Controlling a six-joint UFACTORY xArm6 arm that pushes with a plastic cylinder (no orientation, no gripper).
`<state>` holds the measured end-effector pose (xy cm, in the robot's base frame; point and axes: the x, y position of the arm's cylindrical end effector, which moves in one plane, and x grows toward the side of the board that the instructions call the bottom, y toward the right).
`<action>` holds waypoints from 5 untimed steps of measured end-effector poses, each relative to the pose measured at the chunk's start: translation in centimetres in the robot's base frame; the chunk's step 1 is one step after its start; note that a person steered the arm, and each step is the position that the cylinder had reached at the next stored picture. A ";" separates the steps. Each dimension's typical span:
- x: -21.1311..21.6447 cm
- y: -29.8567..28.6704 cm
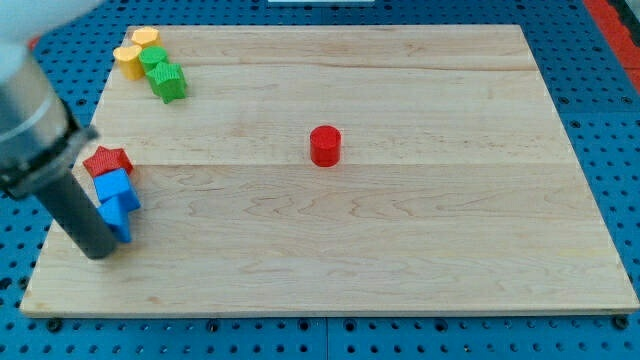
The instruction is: Separate the red circle and triangle from the cube and red star
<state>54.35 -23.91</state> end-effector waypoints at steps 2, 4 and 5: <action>-4.8 6.7; -7.9 10.4; -8.5 5.4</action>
